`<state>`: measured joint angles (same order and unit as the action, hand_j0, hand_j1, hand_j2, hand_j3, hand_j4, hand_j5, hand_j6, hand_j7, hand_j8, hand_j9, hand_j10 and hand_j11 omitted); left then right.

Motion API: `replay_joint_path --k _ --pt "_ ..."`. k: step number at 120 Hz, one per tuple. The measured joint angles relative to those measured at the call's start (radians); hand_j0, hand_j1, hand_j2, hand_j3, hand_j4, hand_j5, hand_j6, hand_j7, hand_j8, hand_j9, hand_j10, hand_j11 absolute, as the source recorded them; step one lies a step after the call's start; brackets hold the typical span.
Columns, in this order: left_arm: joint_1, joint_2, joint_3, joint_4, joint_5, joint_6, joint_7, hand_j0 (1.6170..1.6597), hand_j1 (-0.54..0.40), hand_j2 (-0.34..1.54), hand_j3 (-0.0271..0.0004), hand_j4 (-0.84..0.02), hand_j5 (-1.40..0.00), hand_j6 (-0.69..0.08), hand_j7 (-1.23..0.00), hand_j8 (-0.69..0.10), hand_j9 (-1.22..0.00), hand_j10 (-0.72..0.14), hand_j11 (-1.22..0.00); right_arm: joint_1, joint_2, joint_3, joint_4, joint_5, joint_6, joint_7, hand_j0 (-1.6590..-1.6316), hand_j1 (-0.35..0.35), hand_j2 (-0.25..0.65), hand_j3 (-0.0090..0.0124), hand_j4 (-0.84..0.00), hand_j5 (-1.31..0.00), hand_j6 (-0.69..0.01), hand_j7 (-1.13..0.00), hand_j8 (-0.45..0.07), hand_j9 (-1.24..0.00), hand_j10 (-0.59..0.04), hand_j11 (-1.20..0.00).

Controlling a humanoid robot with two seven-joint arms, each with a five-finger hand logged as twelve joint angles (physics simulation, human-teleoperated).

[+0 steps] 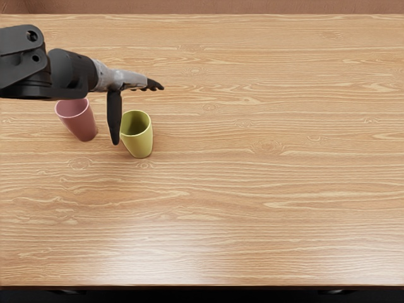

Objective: Pick up cup and place in cup with left hand

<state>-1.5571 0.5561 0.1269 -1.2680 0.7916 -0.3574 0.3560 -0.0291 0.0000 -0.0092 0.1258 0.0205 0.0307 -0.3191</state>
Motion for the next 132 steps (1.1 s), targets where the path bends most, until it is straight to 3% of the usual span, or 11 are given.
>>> replay_joint_path --k 61,88,132 --pt "0.064 -0.015 0.0 -0.014 0.009 0.087 -0.018 1.6581 0.325 0.0 0.0 -0.023 -0.03 -0.024 -0.03 -0.023 -0.03 -0.022 -0.03 0.0 0.0 0.0 0.0 0.0 0.0 0.0 -1.6581 -0.349 0.0 0.0 0.0 0.0 -0.001 0.0 0.0 0.0 0.0 0.0" --pt "0.064 -0.016 0.051 -0.016 0.007 0.144 -0.027 1.6581 0.317 0.01 0.0 -0.029 -0.04 -0.03 -0.04 -0.03 -0.04 -0.029 -0.04 0.0 0.0 0.0 0.0 0.0 0.0 0.0 -1.6581 -0.349 0.0 0.0 0.0 0.0 -0.001 0.0 0.0 0.0 0.0 0.0" --pt "0.078 -0.036 0.062 -0.007 0.008 0.163 -0.049 1.6581 0.268 0.01 0.0 -0.071 -0.09 -0.072 -0.09 -0.071 -0.09 -0.07 -0.09 0.0 0.0 0.0 0.0 0.0 0.0 0.0 -1.6581 -0.349 0.0 0.0 0.0 0.0 -0.001 0.0 0.0 0.0 0.0 0.0"
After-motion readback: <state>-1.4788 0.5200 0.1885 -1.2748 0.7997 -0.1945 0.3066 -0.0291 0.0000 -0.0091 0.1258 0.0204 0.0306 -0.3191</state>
